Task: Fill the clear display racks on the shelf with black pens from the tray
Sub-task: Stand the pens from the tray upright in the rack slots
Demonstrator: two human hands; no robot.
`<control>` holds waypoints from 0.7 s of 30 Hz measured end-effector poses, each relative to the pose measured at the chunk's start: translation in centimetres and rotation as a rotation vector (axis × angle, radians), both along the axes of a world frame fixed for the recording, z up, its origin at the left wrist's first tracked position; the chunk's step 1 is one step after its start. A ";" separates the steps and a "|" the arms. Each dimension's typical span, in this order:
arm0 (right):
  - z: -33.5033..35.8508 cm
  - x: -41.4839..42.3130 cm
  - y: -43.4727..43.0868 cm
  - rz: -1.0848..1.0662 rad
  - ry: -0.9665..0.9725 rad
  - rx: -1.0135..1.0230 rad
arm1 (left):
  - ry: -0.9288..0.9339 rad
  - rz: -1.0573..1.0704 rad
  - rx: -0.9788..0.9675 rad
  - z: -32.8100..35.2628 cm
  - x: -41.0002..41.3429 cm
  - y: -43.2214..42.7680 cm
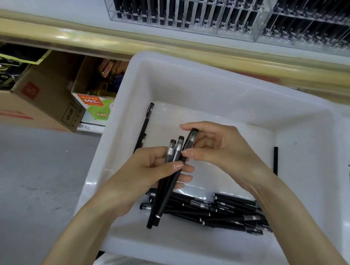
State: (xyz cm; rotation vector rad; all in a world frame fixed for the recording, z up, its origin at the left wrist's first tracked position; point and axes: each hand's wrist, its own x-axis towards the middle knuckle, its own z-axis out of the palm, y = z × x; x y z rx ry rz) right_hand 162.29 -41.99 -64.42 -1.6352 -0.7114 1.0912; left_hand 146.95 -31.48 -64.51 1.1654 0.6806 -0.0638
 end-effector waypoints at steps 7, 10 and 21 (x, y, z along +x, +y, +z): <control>-2.3 0.6 -1.8 -0.141 -0.109 -0.091 | 0.024 0.240 -0.040 -0.3 -0.2 0.8; -5.3 -0.2 -3.5 0.093 -0.284 -0.304 | 0.072 0.291 -0.001 -0.4 -0.4 1.0; -8.0 -2.2 -4.8 0.408 -0.180 -0.448 | 0.120 0.307 0.062 -1.0 -0.4 1.1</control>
